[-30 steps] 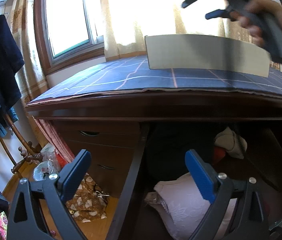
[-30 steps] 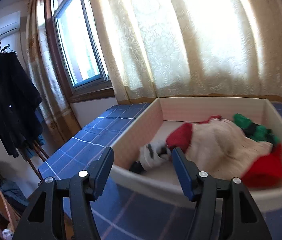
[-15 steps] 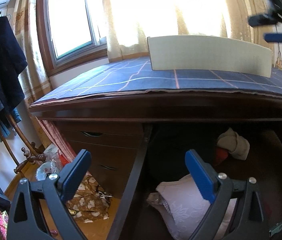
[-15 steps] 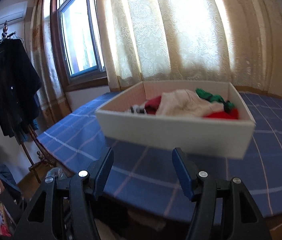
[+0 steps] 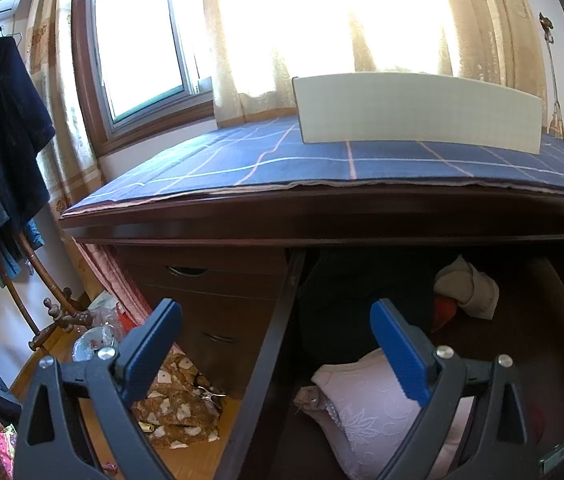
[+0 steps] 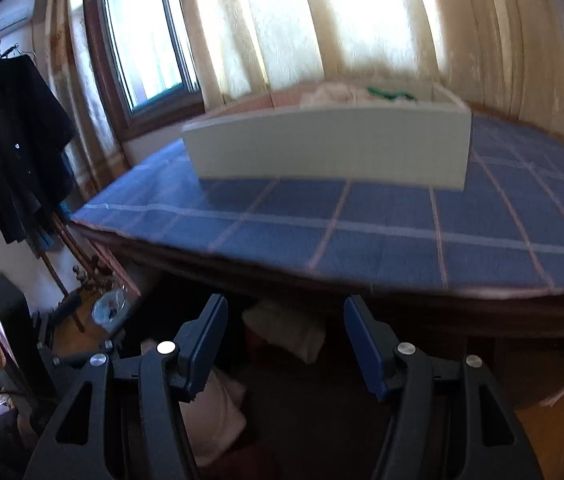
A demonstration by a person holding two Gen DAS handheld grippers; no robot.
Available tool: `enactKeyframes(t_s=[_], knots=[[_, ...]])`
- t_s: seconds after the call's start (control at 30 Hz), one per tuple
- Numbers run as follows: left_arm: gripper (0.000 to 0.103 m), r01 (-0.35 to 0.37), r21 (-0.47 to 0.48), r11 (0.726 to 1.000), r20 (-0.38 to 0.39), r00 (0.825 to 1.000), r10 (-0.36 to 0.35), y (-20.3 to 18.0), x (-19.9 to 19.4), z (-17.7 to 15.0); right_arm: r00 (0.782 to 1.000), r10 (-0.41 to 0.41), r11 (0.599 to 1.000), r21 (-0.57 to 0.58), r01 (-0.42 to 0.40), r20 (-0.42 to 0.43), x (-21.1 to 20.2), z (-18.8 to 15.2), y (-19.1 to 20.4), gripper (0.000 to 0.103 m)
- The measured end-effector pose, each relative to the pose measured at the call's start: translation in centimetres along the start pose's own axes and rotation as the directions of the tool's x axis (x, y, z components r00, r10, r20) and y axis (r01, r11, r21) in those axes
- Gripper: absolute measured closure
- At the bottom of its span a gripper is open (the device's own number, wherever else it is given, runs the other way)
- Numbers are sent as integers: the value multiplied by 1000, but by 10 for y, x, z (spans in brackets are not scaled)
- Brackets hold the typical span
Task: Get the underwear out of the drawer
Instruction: 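Lower the right tool into the drawer toward the white socks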
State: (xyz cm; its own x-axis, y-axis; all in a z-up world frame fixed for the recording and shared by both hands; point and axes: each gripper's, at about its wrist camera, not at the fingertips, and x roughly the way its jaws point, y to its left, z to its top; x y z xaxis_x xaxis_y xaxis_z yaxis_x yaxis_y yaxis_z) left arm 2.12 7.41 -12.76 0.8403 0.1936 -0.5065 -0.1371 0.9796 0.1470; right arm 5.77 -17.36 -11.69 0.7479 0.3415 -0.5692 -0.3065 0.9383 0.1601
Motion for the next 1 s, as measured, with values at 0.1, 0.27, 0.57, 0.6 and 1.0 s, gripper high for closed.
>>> enactKeyframes(t_s=[0.1, 0.27, 0.57, 0.6, 1.0], knots=[[6, 2, -3, 1000, 2, 1000, -2, 2, -1, 0, 998, -1, 999, -39, -1, -66, 7, -11, 3, 40], [6, 3, -6, 1000, 4, 1000, -3, 3, -1, 0, 982, -22, 984, -180, -12, -187, 30, -18, 13, 40], [6, 6, -4, 1000, 3, 1000, -6, 4, -1, 1, 926, 2, 928, -345, -143, -379, 87, -23, 23, 40], [6, 6, -4, 1000, 2, 1000, -6, 4, -1, 1, 923, -6, 918, -369, -147, -385, 94, -24, 25, 40], [6, 11, -9, 1000, -4, 1000, -11, 2, 1, 1, 928, -159, 786, -612, -88, -337, 150, -45, 59, 54]])
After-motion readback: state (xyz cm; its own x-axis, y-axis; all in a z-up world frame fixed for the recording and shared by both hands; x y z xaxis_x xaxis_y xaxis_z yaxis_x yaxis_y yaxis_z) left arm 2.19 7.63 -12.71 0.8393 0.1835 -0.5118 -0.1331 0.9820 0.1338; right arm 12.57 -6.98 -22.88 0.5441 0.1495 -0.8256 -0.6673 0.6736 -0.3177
